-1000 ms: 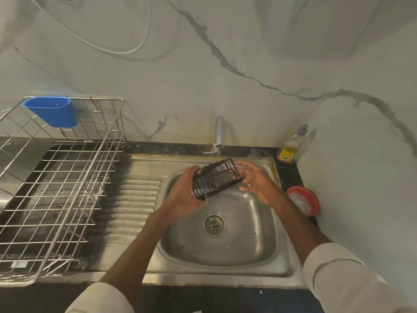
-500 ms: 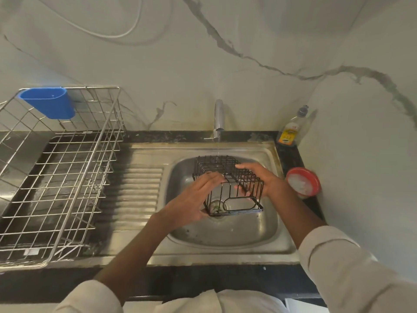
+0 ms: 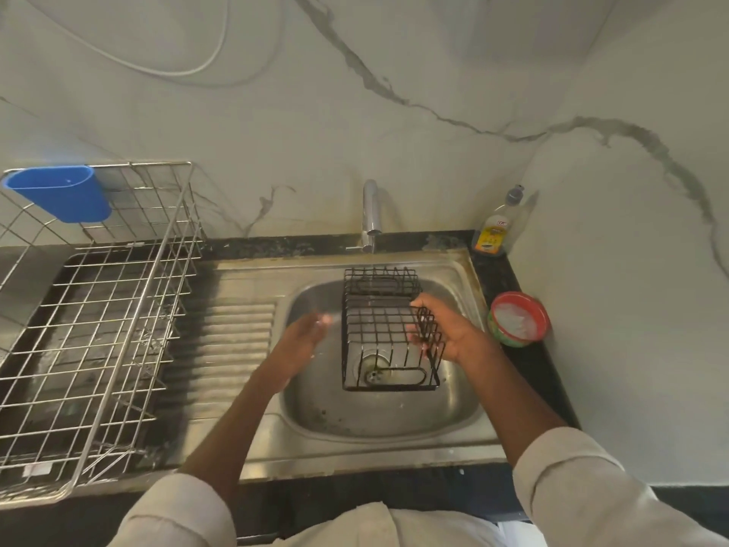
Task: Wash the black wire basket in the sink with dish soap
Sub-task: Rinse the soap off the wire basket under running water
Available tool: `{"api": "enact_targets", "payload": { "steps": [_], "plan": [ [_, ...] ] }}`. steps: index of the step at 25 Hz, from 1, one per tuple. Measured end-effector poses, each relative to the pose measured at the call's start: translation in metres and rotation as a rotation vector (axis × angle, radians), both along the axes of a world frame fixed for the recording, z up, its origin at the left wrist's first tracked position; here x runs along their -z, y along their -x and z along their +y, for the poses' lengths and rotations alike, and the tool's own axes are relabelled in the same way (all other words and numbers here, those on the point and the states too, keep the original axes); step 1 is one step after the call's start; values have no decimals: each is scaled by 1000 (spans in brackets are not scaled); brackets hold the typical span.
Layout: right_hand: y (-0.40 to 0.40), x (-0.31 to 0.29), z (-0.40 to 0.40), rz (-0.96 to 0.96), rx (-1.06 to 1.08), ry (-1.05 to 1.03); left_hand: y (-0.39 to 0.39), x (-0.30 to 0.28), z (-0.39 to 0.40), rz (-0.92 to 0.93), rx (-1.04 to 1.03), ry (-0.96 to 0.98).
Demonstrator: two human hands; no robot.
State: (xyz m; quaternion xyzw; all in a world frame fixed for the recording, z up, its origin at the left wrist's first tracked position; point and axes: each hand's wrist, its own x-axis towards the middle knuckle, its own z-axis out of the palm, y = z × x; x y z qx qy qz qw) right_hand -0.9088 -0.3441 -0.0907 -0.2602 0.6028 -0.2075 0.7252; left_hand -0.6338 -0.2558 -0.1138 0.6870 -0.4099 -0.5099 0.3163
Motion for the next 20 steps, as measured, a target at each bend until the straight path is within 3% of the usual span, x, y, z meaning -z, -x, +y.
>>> {"api": "enact_targets", "payload": {
  "steps": [2, 4, 8, 14, 20],
  "plan": [
    [-14, -4, 1, 70, -90, 53, 0, -8, -12, 286, -94, -157],
    [-33, -7, 2, 97, -146, 134, -1, -14, -20, 450, -140, -228],
    [-42, 1, 7, 84, -130, 251, 3, -10, -29, 381, -175, -203],
    [-2, 23, 17, 75, 77, 255, 38, -8, -49, 341, -95, -122],
    [-18, 14, 12, 97, -55, 305, 27, -9, -53, 279, -73, -74]
  ]
}}
